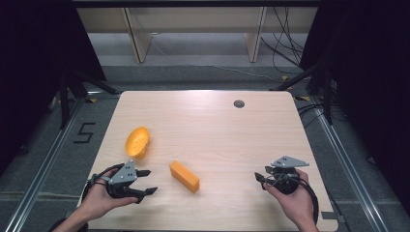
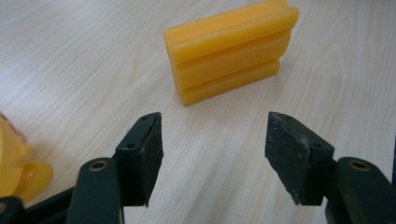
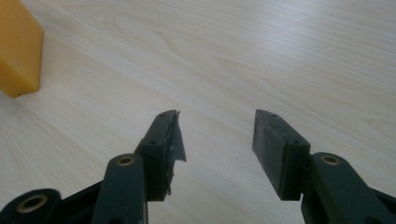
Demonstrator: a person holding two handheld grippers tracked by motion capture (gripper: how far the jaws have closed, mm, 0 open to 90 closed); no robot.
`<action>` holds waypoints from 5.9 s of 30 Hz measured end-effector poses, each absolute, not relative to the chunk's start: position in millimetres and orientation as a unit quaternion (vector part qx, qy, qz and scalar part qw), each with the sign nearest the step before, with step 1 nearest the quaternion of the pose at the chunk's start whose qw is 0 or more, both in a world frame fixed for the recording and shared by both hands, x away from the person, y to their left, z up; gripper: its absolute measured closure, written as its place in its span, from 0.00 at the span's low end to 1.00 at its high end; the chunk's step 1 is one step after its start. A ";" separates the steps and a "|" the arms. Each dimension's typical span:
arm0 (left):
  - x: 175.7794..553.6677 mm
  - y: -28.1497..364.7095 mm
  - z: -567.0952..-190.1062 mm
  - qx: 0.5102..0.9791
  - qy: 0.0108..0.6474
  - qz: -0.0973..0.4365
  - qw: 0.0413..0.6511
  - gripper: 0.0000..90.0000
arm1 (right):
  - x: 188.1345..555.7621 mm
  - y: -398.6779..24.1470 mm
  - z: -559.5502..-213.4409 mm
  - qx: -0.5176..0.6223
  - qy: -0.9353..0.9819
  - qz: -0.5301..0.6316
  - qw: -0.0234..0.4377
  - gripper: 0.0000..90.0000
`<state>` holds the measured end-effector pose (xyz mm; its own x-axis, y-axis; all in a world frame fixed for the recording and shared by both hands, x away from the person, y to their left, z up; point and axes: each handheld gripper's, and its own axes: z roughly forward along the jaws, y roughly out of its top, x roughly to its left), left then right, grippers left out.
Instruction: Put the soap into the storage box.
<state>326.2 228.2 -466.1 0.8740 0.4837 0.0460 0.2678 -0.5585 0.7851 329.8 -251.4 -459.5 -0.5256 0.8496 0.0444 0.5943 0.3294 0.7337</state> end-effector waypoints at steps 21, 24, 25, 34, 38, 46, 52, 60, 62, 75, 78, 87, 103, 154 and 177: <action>337.5 220.3 -457.0 0.883 0.182 0.136 0.410 0.35 | 327.5 -251.0 -458.2 0.459 0.795 0.351 0.183 0.55; 346.0 212.1 -450.9 0.891 0.158 0.144 0.400 0.33 | 327.7 -249.8 -457.3 0.460 0.796 0.349 0.182 0.55; 350.2 208.0 -449.2 0.895 0.150 0.140 0.396 0.30 | 328.4 -250.1 -457.8 0.457 0.797 0.351 0.184 0.55; 375.8 176.7 -440.8 0.922 0.089 0.125 0.355 0.28 | 327.6 -250.5 -458.0 0.468 0.793 0.347 0.177 0.55; 383.1 163.3 -443.9 0.926 0.068 0.115 0.354 0.27 | 327.9 -250.5 -458.3 0.466 0.795 0.347 0.176 0.55; 397.0 149.6 -444.1 0.930 0.034 0.102 0.351 0.26 | 327.6 -249.9 -458.3 0.470 0.794 0.345 0.173 0.55; 400.6 139.0 -448.9 0.938 0.008 0.090 0.336 0.26 | 329.4 -251.4 -460.8 0.463 0.796 0.348 0.176 0.55; 401.3 134.7 -457.5 0.945 -0.012 0.080 0.318 0.25 | 328.3 -249.8 -459.9 0.471 0.794 0.346 0.167 0.55; 401.7 134.0 -458.4 0.945 -0.013 0.079 0.317 0.25 | 328.2 -249.7 -459.9 0.472 0.794 0.345 0.167 0.55; 404.8 122.8 -462.6 0.955 -0.038 0.078 0.282 0.30 | 328.2 -249.8 -460.4 0.477 0.794 0.341 0.163 0.54; 405.6 120.5 -463.2 0.957 -0.048 0.077 0.274 0.31 | 328.9 -251.1 -461.1 0.468 0.798 0.341 0.169 0.54; 409.9 114.8 -464.2 0.963 -0.069 0.064 0.252 0.34 | 328.6 -250.4 -460.8 0.474 0.796 0.340 0.163 0.54; 403.4 119.1 -460.4 0.974 -0.072 0.041 0.211 0.64 | 328.6 -250.0 -460.9 0.475 0.796 0.339 0.161 0.54; 391.6 157.4 -435.9 0.945 0.169 0.016 0.278 0.67 | 328.5 -250.7 -459.7 0.475 0.792 0.345 0.166 0.54; 381.2 201.8 -403.7 0.854 0.456 0.047 0.245 0.67 | 328.6 -248.5 -457.7 0.473 0.792 0.348 0.170 0.54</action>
